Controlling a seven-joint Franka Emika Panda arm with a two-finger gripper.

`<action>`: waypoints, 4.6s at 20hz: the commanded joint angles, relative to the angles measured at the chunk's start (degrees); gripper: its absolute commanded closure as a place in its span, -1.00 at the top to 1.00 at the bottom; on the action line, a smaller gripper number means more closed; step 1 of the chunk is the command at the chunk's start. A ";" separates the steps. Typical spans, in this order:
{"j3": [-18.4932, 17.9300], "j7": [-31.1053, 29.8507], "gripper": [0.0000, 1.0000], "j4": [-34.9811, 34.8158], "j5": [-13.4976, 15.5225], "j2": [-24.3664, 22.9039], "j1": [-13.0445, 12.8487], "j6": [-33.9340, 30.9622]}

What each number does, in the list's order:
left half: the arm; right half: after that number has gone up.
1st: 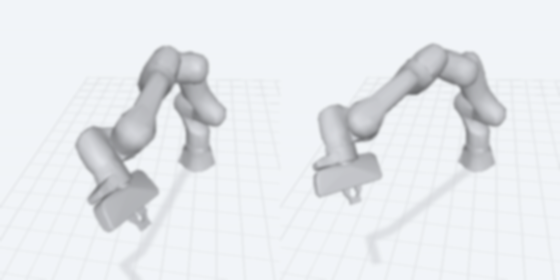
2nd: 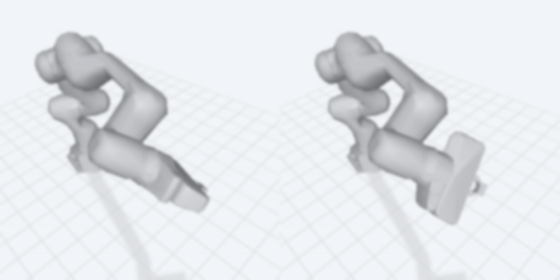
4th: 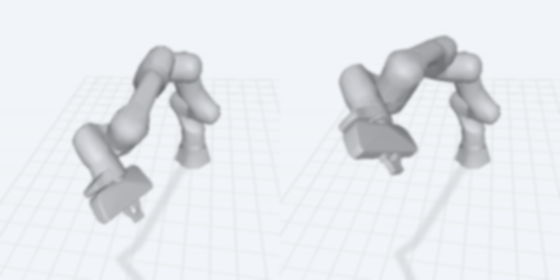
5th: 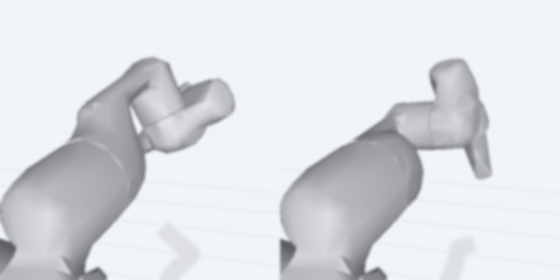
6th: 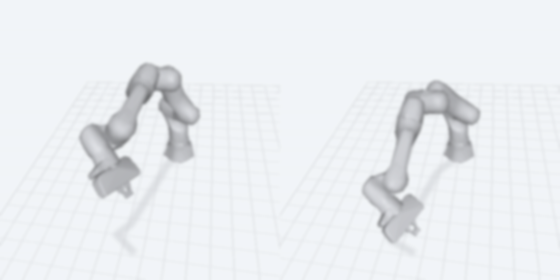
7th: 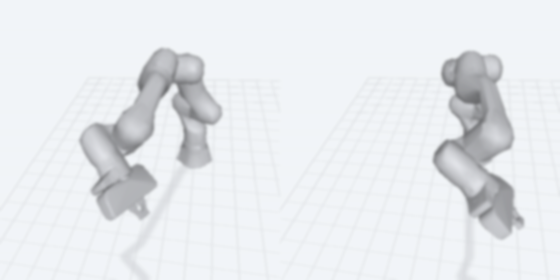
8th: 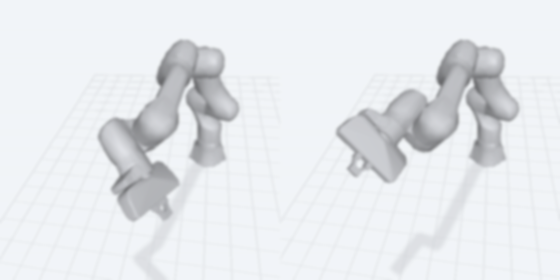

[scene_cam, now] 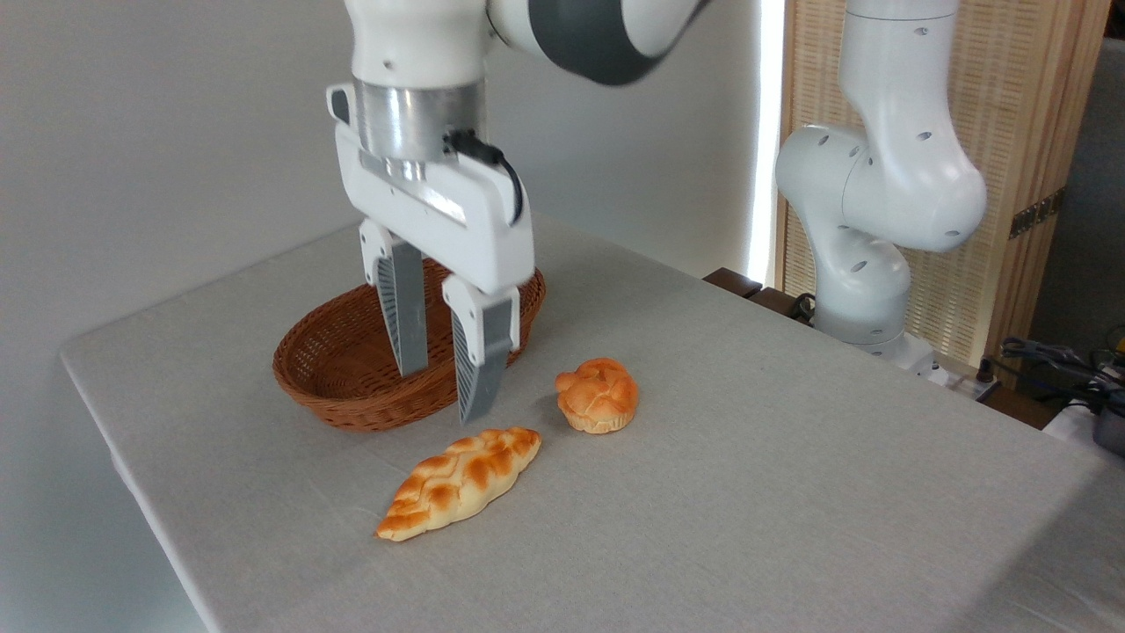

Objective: Put bread into the basket

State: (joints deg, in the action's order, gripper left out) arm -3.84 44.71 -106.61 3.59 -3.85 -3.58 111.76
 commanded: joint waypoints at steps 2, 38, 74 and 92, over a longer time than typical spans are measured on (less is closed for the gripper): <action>-0.73 0.02 1.00 -8.69 -0.69 -1.33 -0.82 7.76; 0.68 6.27 -0.57 -20.13 5.64 2.18 -3.98 18.67; 18.52 -15.18 1.00 -0.70 3.88 9.39 -5.83 3.21; 7.72 -5.20 1.00 9.30 3.71 4.82 -4.42 -7.93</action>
State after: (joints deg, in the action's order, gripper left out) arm 7.81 33.09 -102.00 7.45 0.75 -7.75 110.93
